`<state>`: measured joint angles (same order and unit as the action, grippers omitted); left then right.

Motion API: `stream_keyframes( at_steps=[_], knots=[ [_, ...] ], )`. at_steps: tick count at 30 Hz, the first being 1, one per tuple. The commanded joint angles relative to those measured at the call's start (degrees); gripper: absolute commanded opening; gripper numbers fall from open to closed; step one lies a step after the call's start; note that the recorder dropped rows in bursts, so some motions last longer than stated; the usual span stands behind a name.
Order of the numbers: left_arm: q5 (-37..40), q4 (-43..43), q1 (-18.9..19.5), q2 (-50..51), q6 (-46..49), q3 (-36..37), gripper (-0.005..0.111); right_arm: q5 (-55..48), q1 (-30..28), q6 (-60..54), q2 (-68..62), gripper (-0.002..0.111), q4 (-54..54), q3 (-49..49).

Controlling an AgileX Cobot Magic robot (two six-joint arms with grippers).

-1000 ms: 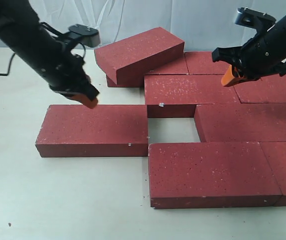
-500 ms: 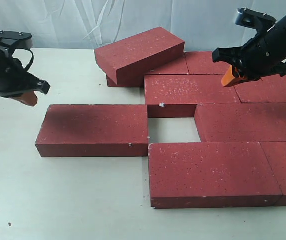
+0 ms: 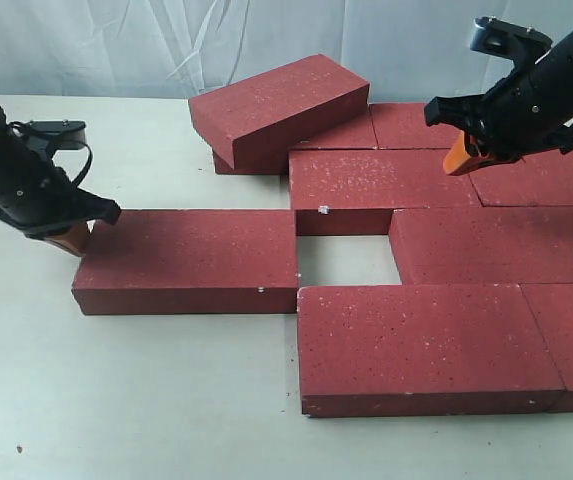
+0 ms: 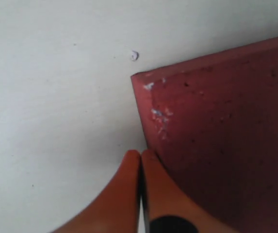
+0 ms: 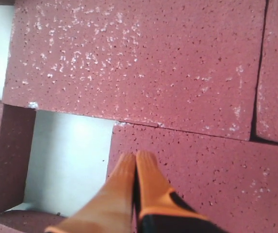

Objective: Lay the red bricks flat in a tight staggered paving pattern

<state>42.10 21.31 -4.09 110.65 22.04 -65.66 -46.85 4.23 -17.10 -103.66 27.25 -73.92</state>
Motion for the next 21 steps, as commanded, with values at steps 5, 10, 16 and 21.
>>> stream_keyframes(
  at_steps=[5,10,16,21],
  knots=[
    [1.6,4.0,-0.2,0.0,2.5,0.2,0.0,1.2,-0.1,-0.2,0.0,-0.001,-0.2,0.1],
    [1.6,4.0,-0.7,0.0,2.5,0.2,0.0,1.2,-0.1,-0.2,0.0,-0.001,-0.2,0.1],
    [1.2,1.8,-1.7,0.0,2.5,0.2,0.0,1.2,-0.1,-0.2,0.0,-0.001,-0.2,0.1],
    [1.2,-0.5,-0.3,0.0,2.4,0.2,0.0,1.2,-0.1,-0.2,0.0,-0.001,-0.2,0.1]
  ],
)
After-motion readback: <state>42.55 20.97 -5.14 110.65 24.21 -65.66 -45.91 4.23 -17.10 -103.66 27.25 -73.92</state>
